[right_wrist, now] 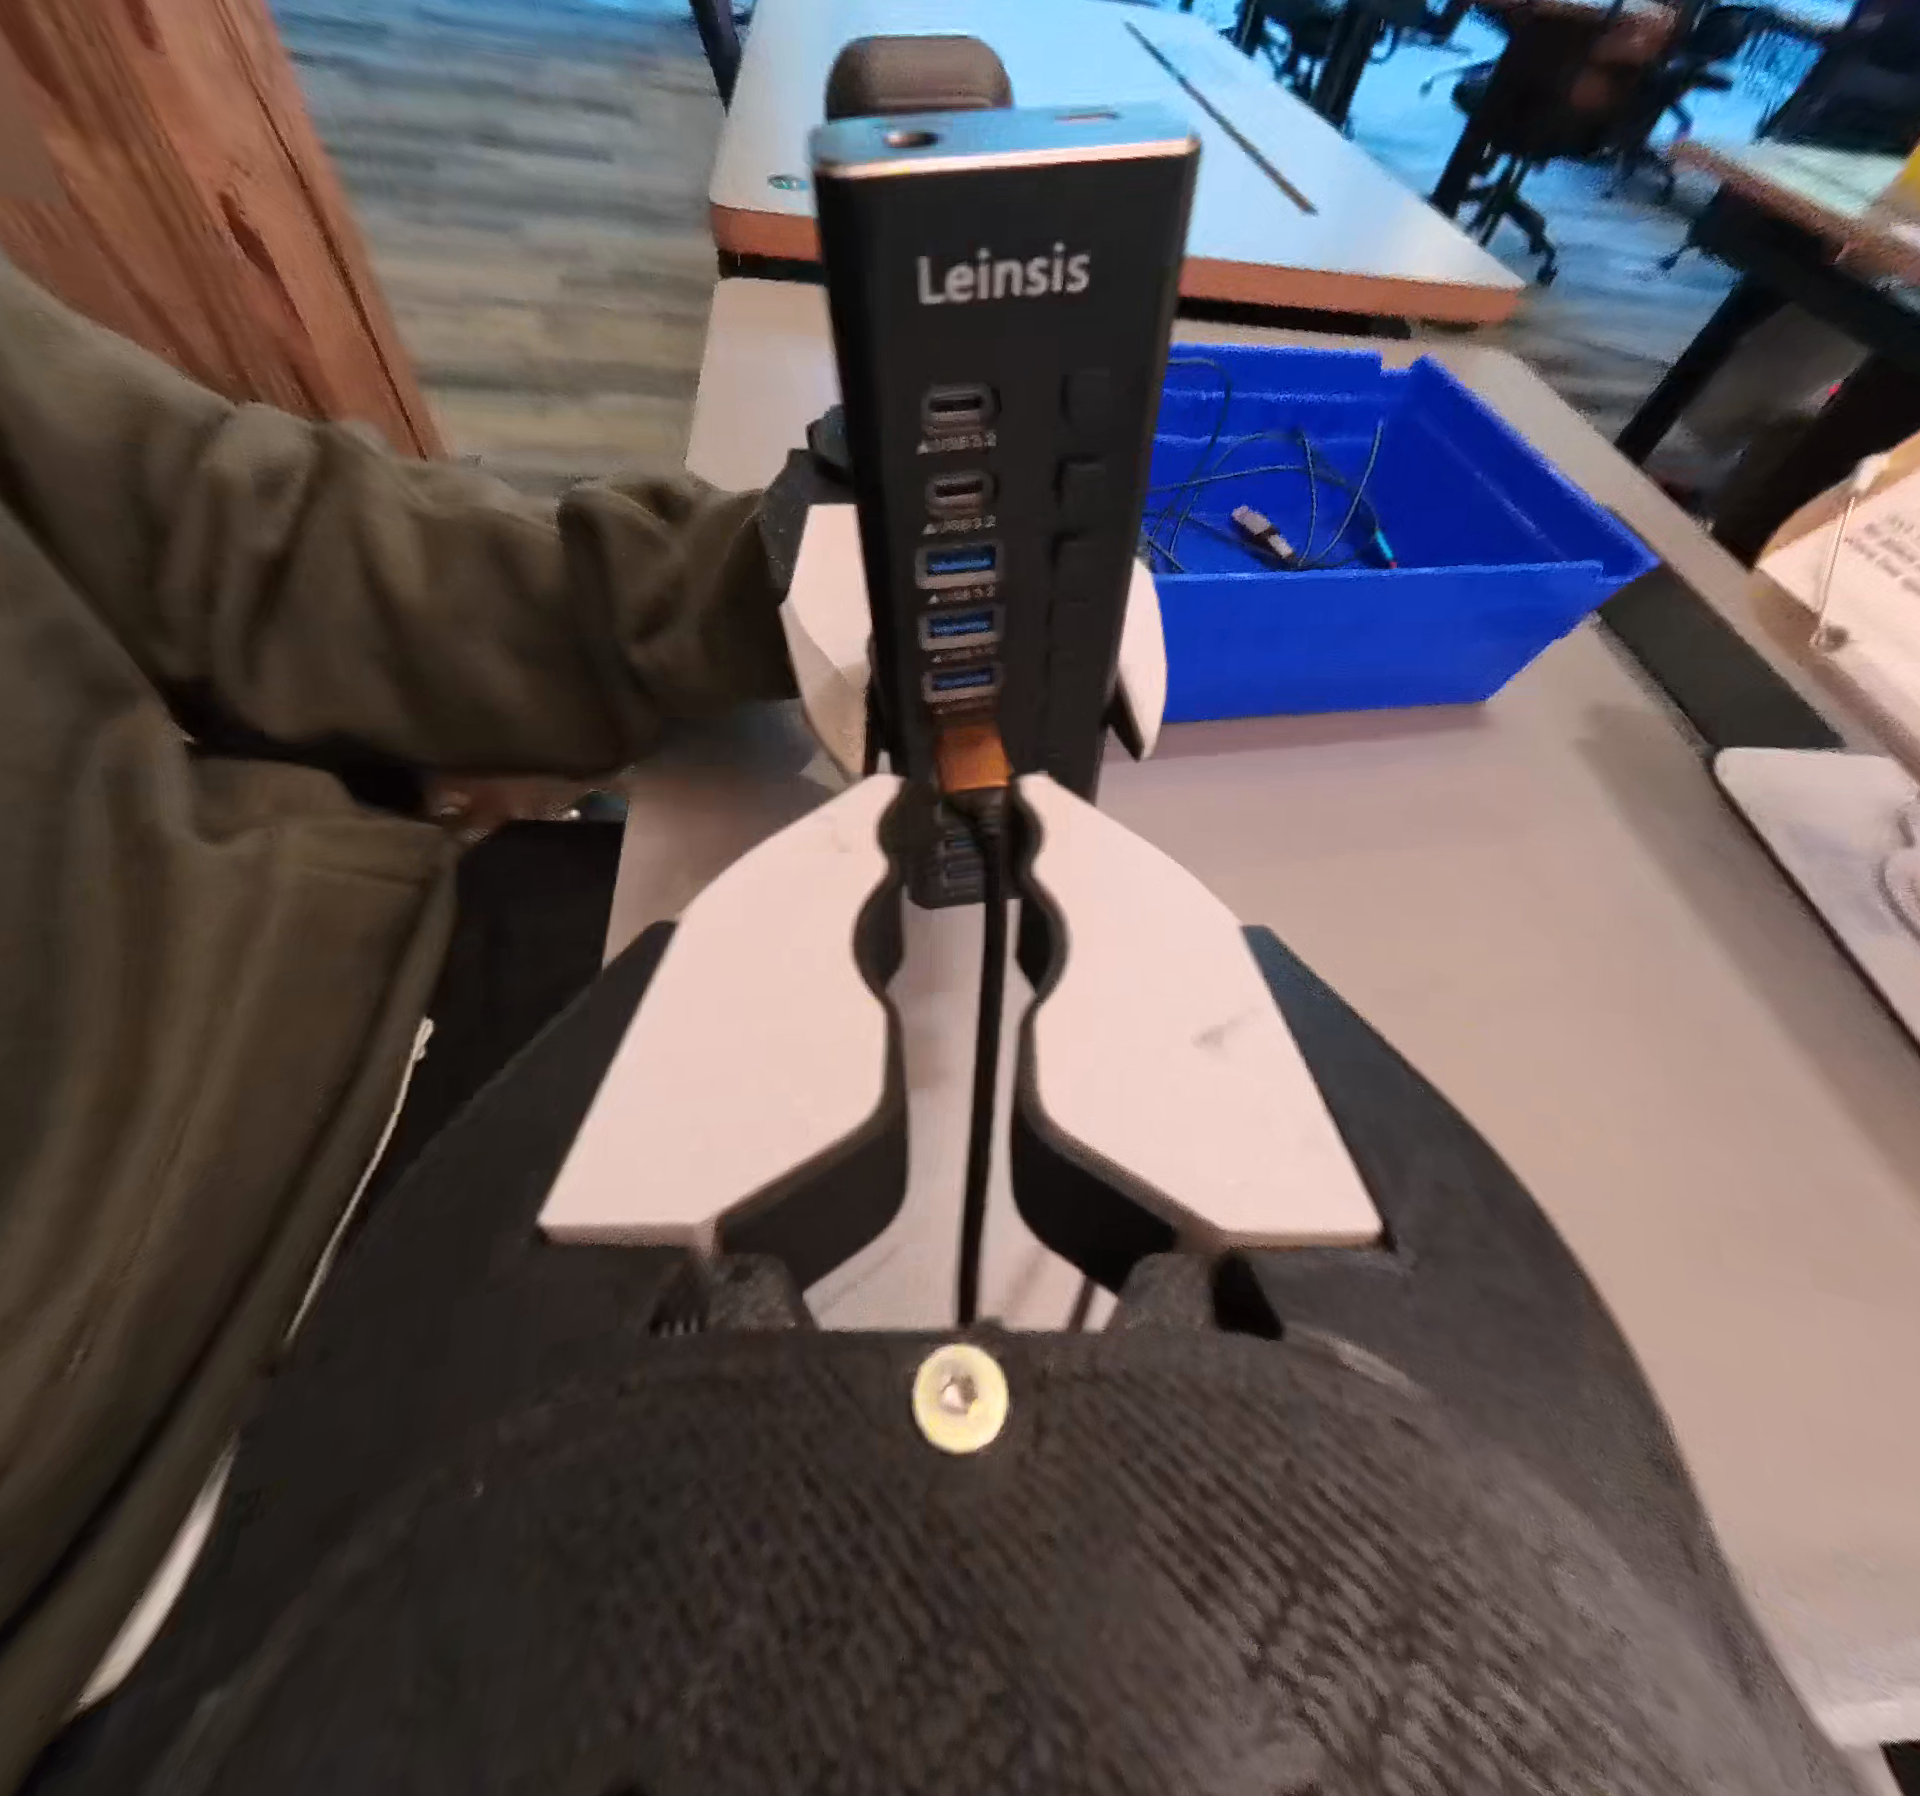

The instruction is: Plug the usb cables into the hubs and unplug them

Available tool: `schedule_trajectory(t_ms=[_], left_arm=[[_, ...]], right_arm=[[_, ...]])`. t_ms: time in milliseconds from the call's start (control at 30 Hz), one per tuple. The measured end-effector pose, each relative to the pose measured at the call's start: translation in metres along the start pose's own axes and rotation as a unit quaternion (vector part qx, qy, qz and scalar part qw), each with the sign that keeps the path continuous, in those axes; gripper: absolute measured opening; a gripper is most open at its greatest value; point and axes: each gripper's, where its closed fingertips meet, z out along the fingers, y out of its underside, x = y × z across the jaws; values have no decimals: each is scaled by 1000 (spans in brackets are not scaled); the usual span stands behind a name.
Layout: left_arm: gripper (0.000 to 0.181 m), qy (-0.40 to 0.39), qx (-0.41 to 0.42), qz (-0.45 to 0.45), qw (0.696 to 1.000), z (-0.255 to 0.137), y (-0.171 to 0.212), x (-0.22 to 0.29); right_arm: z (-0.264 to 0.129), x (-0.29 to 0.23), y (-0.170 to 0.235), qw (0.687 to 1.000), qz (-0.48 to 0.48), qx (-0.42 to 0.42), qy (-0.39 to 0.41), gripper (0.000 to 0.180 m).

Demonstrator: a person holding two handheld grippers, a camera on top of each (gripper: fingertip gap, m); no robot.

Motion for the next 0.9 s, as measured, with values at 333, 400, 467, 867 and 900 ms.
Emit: schedule_trajectory(t_ms=[333,400,467,867,900], left_arm=[[59,30,19,2,999,8,-1,13],[59,34,24,0,999,7,-2,13],[59,35,27,-2,999,8,-3,13],[59,41,38,3,998,7,-5,15],[59,40,41,5,998,7,-5,15]], right_arm=[[25,-7,11,999,-30,-16,-2,16],[26,-8,9,999,-35,-12,-3,16],[26,-8,7,999,-44,-6,-4,16],[26,-11,7,999,-38,-29,-15,16],[26,-10,7,999,-37,-34,-14,16]])
